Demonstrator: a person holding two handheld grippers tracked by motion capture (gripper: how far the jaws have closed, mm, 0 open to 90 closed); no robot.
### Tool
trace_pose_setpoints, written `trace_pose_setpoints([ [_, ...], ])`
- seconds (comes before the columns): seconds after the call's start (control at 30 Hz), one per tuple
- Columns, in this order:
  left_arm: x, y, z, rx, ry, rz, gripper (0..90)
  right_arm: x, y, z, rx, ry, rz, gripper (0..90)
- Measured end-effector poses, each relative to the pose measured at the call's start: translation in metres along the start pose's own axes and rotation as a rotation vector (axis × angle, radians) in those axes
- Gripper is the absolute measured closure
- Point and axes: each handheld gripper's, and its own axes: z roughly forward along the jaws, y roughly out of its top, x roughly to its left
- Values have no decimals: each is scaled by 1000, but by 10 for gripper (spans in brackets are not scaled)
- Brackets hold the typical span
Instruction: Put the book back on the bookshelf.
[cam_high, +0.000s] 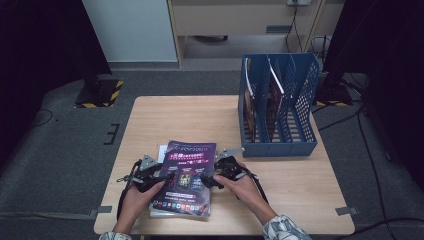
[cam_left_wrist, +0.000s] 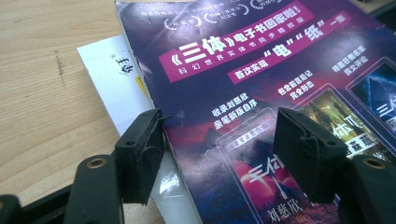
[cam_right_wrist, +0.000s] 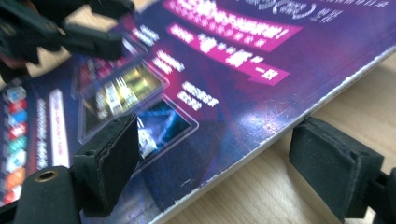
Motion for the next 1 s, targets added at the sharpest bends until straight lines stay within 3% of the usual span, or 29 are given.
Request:
trace_pose_setpoints([
  [0.43,2,-2,-1,-7,-5,-2,329,-3,40,11,-61,-3,41,208],
  [1.0,2,-2,-2,-9,-3,-3,329,-1,67,28,-41,-27,67,207],
])
